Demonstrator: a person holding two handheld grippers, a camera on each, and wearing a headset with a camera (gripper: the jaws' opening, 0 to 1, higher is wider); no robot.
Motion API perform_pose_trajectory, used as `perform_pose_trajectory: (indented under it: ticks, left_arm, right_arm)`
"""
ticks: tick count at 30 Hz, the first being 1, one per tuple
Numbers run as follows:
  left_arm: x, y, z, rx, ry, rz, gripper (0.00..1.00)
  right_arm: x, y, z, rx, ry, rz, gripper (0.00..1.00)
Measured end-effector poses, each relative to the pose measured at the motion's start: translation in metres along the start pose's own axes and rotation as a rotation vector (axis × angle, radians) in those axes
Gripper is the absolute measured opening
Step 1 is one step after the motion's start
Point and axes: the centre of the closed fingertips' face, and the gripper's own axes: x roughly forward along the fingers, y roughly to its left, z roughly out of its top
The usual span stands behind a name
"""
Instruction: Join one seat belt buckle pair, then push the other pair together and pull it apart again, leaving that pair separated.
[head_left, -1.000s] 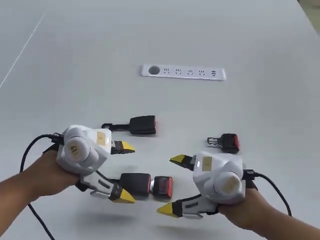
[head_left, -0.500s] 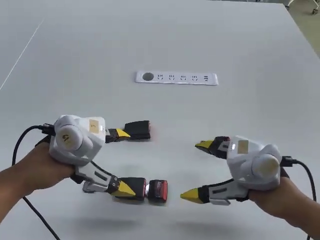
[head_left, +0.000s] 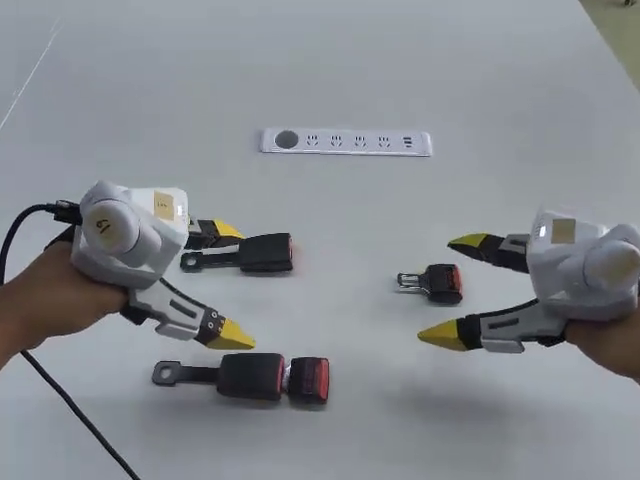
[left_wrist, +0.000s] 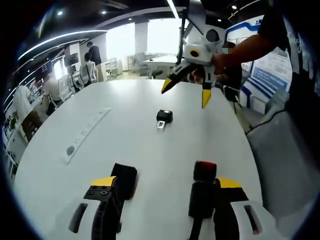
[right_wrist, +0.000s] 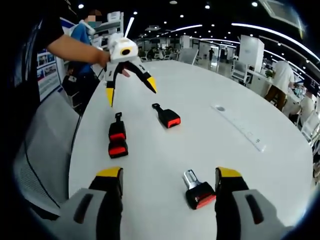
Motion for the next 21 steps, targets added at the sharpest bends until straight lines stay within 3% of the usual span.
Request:
perform_pose_trajectory:
  ticks: [9, 15, 17, 21]
  left_arm:
    - [0.015, 0.030, -0.014, 0.005, 0.033, -0.015, 0.80]
    - [0.030, 0.055, -0.034, -0.015, 0.079, -0.030, 0.80]
    - [0.035, 0.059, -0.034, -0.033, 0.063, -0.051, 0.80]
    - [0.043, 0.070, -0.039, -0.047, 0.074, -0.052, 0.79]
  right_arm:
    - [0.008, -0.020, -0.017, 0.008, 0.048, 0.037, 0.77]
    - [0.019, -0.033, -0.035, 0.012, 0.095, 0.068, 0.77]
    - [0.022, -0.036, -0.040, 0.008, 0.110, 0.080, 0.77]
    - [0.026, -0.041, -0.048, 0.005, 0.134, 0.106, 0.76]
